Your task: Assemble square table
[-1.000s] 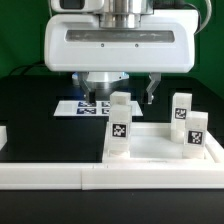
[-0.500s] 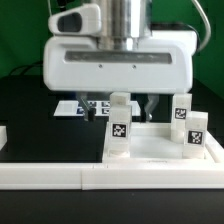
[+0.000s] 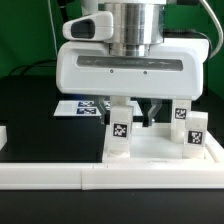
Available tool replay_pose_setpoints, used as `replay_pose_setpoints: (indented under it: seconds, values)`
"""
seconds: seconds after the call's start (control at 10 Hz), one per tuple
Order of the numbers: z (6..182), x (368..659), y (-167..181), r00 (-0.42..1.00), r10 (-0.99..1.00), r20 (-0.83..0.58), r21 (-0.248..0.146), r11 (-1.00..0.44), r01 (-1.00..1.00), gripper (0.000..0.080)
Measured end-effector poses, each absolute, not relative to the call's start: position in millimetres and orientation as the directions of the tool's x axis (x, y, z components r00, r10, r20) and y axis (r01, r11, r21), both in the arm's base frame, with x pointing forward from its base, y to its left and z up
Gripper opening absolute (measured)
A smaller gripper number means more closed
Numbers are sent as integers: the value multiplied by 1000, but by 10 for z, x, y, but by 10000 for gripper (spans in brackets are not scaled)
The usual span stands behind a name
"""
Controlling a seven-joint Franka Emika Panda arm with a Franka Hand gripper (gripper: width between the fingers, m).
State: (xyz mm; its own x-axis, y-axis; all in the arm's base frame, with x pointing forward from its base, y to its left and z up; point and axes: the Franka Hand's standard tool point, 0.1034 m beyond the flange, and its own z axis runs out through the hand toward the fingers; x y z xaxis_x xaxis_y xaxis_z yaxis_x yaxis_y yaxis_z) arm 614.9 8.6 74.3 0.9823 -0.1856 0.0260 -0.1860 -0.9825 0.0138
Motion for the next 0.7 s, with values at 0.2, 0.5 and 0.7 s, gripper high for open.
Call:
replay_pose_setpoints:
  seconds: [0.2, 0.5, 0.7]
  values:
    - [740, 6148, 92, 934, -357, 27, 7, -934, -357, 291]
    - [738, 6147, 96, 859, -511, 28, 2, -860, -511, 291]
    - [728, 6156, 96, 772, -635, 31, -11, -773, -635, 291]
